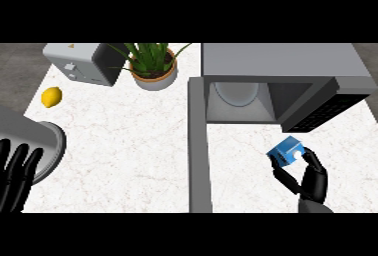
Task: Pick up the milk, place it into the microwave and close the microwave
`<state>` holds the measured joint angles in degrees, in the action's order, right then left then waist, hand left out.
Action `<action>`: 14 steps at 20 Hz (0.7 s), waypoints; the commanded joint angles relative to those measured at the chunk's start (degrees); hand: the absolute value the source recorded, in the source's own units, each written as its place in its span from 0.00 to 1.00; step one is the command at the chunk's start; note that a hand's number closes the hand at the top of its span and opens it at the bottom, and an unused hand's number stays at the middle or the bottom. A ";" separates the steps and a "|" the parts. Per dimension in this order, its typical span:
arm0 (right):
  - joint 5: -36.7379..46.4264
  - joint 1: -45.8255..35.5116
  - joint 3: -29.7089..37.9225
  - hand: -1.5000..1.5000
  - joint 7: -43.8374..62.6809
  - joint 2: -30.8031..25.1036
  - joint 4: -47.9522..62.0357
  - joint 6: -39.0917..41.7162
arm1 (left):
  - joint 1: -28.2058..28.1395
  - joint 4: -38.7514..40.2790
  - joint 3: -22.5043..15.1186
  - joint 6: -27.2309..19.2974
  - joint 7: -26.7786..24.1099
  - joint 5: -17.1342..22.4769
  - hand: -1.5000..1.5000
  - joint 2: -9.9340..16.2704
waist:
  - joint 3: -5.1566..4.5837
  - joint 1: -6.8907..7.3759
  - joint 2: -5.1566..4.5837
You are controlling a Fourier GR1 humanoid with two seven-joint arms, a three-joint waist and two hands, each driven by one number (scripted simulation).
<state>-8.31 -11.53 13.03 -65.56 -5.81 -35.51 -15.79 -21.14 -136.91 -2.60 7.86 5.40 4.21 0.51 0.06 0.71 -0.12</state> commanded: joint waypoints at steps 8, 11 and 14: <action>4.06 4.15 -9.04 1.00 -4.97 1.03 -3.09 14.96 | 0.46 2.28 4.58 1.46 -0.03 4.05 0.00 1.52 | -0.06 -0.60 0.16; 4.71 7.32 -13.64 1.00 -1.26 0.87 -3.73 22.18 | -0.21 0.05 4.14 0.69 0.89 3.75 0.00 1.00 | -0.07 -0.64 0.25; 5.98 9.33 -16.50 1.00 0.63 2.34 -9.01 19.86 | -1.63 -1.54 2.36 1.01 1.53 3.47 0.00 0.22 | -0.08 -0.62 0.30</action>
<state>-4.03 -5.50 0.73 -62.79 -4.86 -42.31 -1.08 -21.66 -137.10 0.55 8.61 6.06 7.28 1.11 -0.33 0.14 0.41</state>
